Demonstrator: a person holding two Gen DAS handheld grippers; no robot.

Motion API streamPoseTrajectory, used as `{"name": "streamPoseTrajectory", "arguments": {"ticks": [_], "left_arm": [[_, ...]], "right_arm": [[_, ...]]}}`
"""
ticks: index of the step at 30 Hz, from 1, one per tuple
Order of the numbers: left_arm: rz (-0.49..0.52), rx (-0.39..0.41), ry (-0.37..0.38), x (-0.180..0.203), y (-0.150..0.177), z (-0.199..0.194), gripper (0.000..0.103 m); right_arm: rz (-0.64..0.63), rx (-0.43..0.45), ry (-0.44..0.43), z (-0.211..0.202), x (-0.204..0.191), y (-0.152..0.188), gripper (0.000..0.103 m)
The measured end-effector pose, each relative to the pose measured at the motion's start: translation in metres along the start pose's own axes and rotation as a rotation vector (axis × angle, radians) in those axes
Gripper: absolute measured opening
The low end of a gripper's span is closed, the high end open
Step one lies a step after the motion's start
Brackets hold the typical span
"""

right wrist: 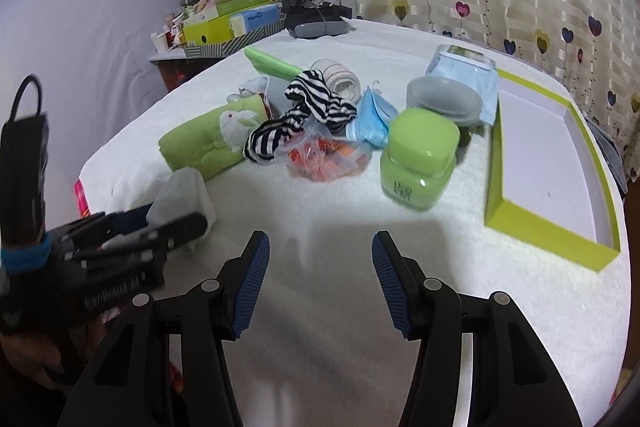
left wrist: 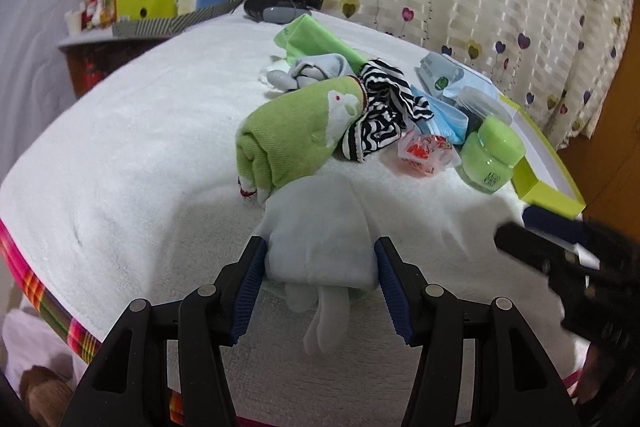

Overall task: Organize soft objects
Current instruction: 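Grasp the white sock with the left tool while the right tool approaches the snack bag, then grasp the red-and-white snack bag with the right tool and lift it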

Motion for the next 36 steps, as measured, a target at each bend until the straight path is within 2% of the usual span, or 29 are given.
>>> {"name": "streamPoseTrajectory", "arguments": {"ticks": [6, 12, 17, 22, 27, 30, 36], "left_arm": [[-0.037, 0.015, 0.025, -0.005, -0.001, 0.001, 0.056], [-0.026, 0.003, 0.042, -0.006, -0.003, 0.002, 0.056], [-0.007, 0.006, 0.044, -0.006, -0.002, 0.001, 0.051], [-0.021, 0.006, 0.058, -0.011, -0.004, 0.001, 0.043], [-0.031, 0.002, 0.07, -0.013, -0.004, 0.001, 0.042], [-0.038, 0.0, 0.078, -0.014, -0.004, 0.001, 0.042], [-0.042, -0.003, 0.081, -0.016, -0.005, 0.002, 0.042]], "right_arm": [[-0.036, -0.008, -0.007, 0.024, -0.002, -0.021, 0.055], [-0.082, -0.023, 0.014, 0.044, -0.003, -0.039, 0.055], [-0.128, -0.047, 0.04, 0.058, -0.005, -0.05, 0.055], [-0.178, -0.102, 0.063, 0.075, -0.009, -0.055, 0.055], [-0.239, -0.128, 0.078, 0.083, -0.021, -0.057, 0.055], [-0.279, -0.107, 0.129, 0.078, -0.027, -0.059, 0.055], [-0.316, -0.119, 0.107, 0.086, -0.03, -0.064, 0.055]]}}
Point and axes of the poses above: each gripper's, at about its wrist camera, not at the fingertips, and z roughly the way its jaws point, x to its right, y to its underside, the point moved 2 cm from there along z, roughly the way its jaws point, and after that the axes turned 9 degrees about -z, right-handed, at the moved point
